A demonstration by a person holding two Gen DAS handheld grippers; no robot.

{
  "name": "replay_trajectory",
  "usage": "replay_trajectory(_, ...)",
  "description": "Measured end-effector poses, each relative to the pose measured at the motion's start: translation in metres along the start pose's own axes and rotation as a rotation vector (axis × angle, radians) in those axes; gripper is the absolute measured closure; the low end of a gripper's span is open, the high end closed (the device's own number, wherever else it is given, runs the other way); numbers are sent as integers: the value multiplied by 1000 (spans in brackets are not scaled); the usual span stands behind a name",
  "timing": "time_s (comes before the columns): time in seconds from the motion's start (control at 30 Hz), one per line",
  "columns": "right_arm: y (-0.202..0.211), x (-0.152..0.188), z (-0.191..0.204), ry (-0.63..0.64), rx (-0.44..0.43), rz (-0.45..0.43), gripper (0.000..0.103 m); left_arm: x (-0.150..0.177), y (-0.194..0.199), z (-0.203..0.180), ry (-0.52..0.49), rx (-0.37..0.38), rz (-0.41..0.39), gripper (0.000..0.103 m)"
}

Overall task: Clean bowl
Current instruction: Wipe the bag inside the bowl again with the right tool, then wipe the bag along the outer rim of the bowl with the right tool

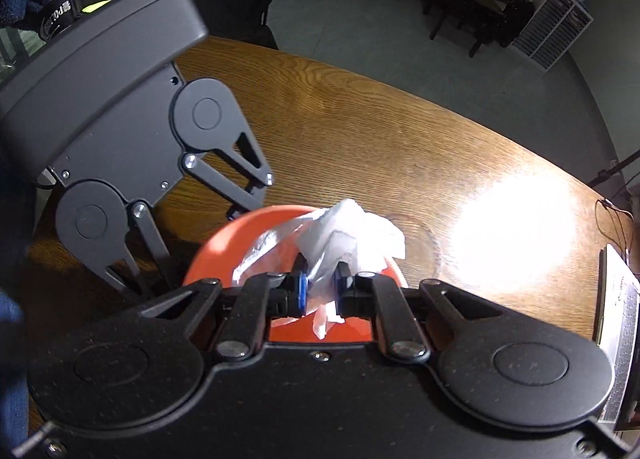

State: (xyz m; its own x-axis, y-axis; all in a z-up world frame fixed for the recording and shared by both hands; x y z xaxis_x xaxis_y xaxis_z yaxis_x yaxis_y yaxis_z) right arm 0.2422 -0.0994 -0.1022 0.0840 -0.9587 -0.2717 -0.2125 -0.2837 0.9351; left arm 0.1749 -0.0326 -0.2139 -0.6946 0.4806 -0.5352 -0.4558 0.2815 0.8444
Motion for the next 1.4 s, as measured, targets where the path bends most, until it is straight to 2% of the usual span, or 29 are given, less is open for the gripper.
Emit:
replay_trajectory(0.2,15,21,-27,-68,81,8,89,1,-1,5,1,8,0,65)
replay_trajectory(0.37,7,38,-43,-96,118,65,89,1,-1,7,7,13,2,65)
replay_trajectory(0.63,-3,74,-21,-79,48,192,89,3,1,7,13,20,-8,65)
replay_trajectory(0.83,2,85,39,80,-76,266,89,5,2,8,9,21,-17,65)
replay_trajectory(0.97,16,72,61,140,-131,224,89,6,1,7,4,18,-32,65)
replay_trajectory(1.03,19,63,63,116,-153,199,90,5,1,9,11,1,-39,65)
replay_trajectory(1.1,20,55,65,83,-176,168,90,5,-1,13,69,-4,-65,66)
replay_trajectory(1.17,22,41,70,21,-206,103,90,6,0,9,79,-16,-75,66)
replay_trajectory(1.23,24,24,78,4,-216,30,90,8,2,4,71,-10,-78,66)
replay_trajectory(1.4,13,-8,74,42,-174,-20,90,9,6,2,32,6,-57,65)
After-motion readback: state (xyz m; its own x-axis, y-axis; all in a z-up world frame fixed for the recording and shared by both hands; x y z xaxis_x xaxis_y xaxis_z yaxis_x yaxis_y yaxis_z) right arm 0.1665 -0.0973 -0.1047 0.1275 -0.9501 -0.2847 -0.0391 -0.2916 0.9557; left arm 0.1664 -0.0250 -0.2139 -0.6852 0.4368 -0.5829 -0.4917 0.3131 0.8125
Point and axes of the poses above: each gripper's, at about its wrist camera, not at the fingertips, and y roughly against the way its jaws point, z to its left, x to its underside, the point moved 6 cm from there along -y, roughly the way its jaws point, and after that the axes turned 8 degrees about z, right-handed, at the moved point
